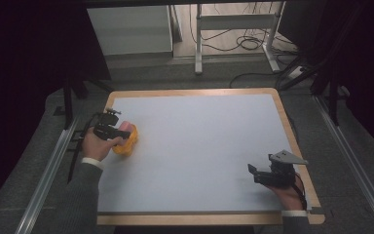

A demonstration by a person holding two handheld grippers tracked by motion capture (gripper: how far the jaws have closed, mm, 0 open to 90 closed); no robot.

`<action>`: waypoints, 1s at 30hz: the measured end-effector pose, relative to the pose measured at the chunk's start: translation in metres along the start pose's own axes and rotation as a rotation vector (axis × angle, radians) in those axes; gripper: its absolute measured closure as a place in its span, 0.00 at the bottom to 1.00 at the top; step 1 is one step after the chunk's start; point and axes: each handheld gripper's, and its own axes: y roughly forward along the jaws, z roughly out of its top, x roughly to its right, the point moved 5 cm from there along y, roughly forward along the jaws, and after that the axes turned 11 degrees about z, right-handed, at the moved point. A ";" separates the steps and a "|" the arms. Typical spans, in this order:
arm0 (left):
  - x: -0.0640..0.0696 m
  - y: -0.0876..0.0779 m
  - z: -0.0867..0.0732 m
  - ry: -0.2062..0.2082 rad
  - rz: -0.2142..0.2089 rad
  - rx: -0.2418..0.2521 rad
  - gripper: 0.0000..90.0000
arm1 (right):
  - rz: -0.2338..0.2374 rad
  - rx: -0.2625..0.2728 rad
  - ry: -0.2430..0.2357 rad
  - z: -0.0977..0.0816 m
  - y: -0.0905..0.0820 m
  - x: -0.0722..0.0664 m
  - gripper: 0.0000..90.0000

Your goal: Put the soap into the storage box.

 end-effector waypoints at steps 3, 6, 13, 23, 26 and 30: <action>0.000 0.005 -0.001 0.001 0.007 -0.013 0.67 | -0.008 -0.001 0.005 0.000 0.000 0.001 0.13; 0.000 0.009 -0.002 0.001 0.007 -0.024 0.67 | -0.010 0.000 0.007 0.000 0.000 0.001 0.13; -0.001 0.018 -0.006 -0.004 0.016 -0.046 0.67 | -0.011 -0.001 0.005 0.000 0.000 0.001 0.13; 0.000 0.025 -0.012 0.006 0.022 -0.063 0.66 | -0.007 0.001 -0.001 0.000 0.000 0.000 0.13; 0.000 0.016 -0.009 -0.006 0.034 0.002 0.55 | -0.009 -0.003 -0.002 0.000 0.000 0.000 0.13; 0.002 0.003 -0.006 0.000 0.024 0.053 0.39 | -0.008 0.001 -0.002 0.000 0.000 0.000 0.13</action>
